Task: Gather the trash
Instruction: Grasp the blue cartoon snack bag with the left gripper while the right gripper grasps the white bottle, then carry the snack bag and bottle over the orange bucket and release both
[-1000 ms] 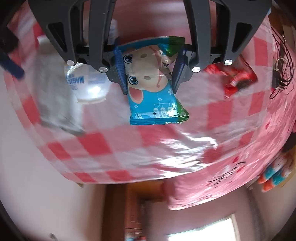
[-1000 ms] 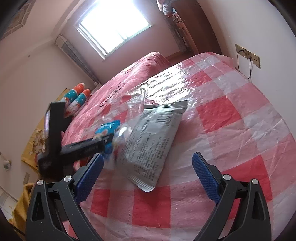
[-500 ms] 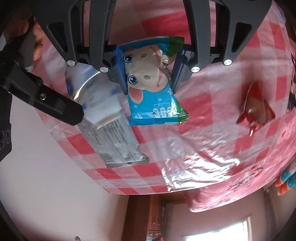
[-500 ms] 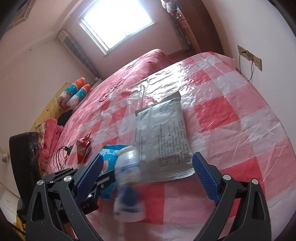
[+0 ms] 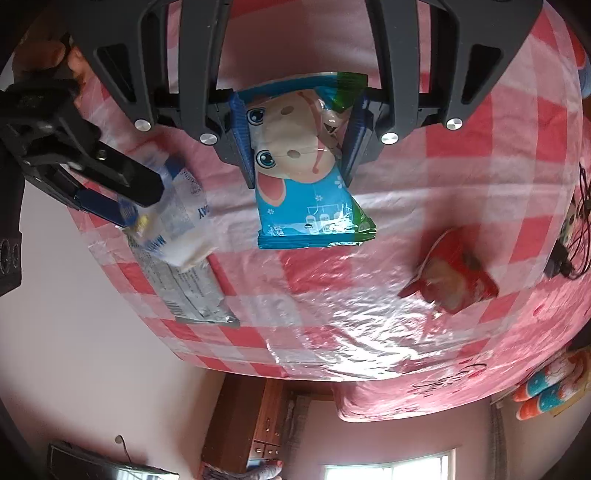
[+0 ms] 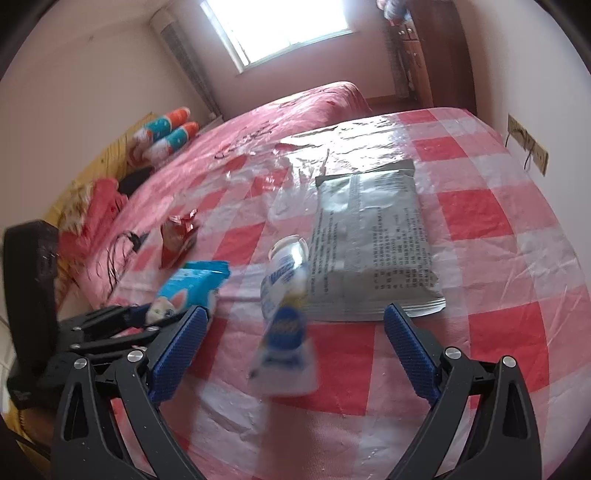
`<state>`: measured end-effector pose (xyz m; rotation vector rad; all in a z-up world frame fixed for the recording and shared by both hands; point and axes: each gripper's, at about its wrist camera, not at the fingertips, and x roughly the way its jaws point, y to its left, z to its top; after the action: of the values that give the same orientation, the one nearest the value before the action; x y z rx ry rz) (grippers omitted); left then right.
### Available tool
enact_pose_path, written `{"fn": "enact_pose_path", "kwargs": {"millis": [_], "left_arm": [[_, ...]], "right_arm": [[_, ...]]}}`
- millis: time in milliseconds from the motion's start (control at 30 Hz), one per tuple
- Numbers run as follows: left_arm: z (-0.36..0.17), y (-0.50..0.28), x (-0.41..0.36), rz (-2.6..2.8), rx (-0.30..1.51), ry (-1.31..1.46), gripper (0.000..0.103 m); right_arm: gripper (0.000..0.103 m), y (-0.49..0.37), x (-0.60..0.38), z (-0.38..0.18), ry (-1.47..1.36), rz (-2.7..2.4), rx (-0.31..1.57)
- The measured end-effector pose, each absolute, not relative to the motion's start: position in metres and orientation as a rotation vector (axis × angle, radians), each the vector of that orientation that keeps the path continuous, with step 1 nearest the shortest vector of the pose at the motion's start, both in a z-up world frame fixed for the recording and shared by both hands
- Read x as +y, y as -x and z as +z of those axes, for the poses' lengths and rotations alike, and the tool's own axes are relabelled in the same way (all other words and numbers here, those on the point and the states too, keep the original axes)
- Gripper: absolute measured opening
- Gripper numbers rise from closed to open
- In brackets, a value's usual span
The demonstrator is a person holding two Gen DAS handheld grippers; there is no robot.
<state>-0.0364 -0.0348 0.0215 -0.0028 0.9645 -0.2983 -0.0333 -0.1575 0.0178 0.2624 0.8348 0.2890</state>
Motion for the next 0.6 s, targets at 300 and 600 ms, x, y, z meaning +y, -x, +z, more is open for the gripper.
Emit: {"fn": "enact_pose_path", "kwargs": {"millis": [300, 600], "left_arm": [[0.021, 0.063, -0.005, -0.277, 0.952, 0.069, 0.045], [0.021, 0.080, 0.023, -0.254, 0.947, 0.133, 0.045]], "right_arm": [[0.074, 0.033, -0.148, 0.013, -0.216, 0.291, 0.852], [0.074, 0.031, -0.139, 0.010, -0.163, 0.287, 0.885]]}}
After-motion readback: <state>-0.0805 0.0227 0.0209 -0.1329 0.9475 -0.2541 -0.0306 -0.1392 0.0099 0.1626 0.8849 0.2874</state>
